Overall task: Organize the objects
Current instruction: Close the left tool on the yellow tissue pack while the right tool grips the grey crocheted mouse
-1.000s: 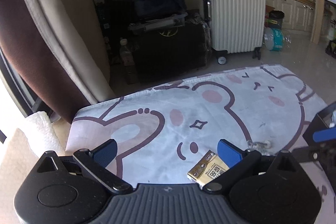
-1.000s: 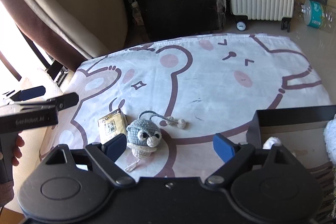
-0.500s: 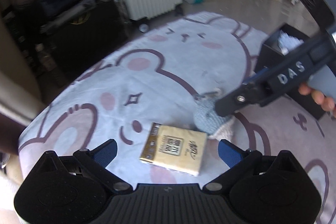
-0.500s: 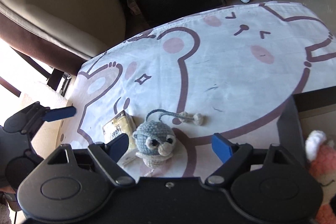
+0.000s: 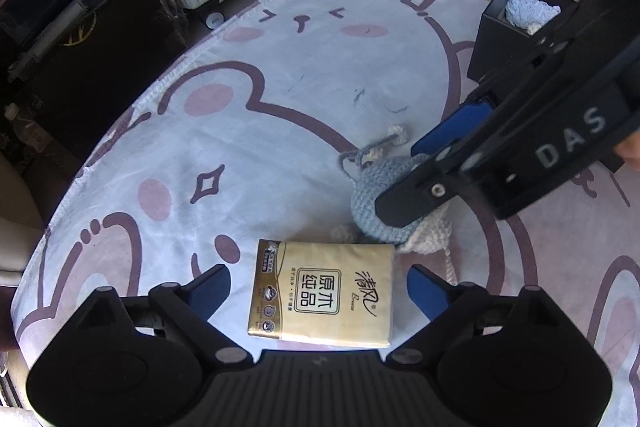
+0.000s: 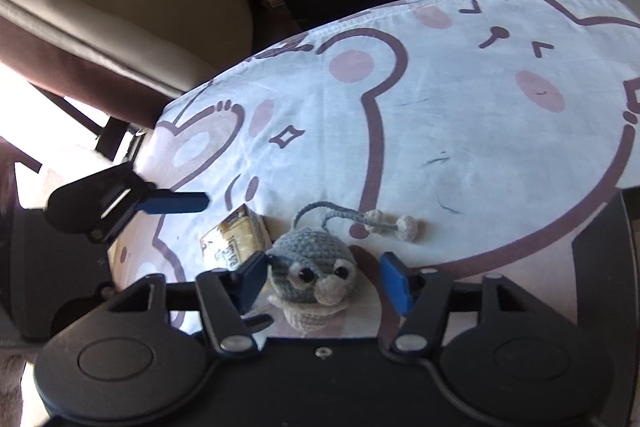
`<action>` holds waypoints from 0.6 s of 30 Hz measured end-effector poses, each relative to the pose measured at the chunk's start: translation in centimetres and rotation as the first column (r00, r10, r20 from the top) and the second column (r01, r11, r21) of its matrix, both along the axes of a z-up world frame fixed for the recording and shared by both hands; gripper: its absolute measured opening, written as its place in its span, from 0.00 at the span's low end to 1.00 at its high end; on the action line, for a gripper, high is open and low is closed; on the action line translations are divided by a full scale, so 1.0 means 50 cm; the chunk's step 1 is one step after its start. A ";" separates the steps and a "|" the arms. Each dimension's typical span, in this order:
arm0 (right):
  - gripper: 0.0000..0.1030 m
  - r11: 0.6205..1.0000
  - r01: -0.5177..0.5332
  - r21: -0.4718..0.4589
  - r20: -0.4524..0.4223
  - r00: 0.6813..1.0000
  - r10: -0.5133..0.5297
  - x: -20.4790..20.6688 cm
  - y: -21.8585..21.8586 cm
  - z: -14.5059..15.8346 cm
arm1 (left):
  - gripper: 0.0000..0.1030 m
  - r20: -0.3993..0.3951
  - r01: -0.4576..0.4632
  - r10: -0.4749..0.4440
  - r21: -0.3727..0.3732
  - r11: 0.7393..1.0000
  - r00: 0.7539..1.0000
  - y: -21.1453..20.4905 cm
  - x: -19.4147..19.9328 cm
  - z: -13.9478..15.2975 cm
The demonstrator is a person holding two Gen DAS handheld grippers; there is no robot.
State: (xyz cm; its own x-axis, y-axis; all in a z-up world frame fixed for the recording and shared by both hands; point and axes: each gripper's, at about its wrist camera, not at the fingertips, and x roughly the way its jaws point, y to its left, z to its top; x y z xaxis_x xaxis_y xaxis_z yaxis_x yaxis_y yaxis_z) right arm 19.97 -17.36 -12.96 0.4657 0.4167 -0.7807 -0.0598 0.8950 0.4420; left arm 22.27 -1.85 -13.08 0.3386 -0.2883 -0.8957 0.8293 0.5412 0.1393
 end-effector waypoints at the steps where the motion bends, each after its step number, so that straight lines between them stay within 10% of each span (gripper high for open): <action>1: 0.47 1.000 -0.015 0.006 0.003 1.000 0.015 0.000 0.000 0.003 | 0.86 -0.012 0.005 -0.005 0.008 1.000 1.000 -0.002 0.003 -0.004; 18: 0.50 0.999 -0.044 0.026 -0.029 0.999 0.045 0.006 0.014 -0.023 | 0.73 -0.076 -0.246 0.247 0.021 0.969 0.966 0.019 0.021 -0.009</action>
State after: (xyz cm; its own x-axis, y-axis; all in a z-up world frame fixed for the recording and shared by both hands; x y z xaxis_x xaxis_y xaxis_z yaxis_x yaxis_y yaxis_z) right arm 20.25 -16.64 -14.11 0.4227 0.4565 -0.7829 -0.0860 0.8801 0.4668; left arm 23.30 -0.90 -13.52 0.3271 -0.1940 -0.9249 0.6787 0.7292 0.0870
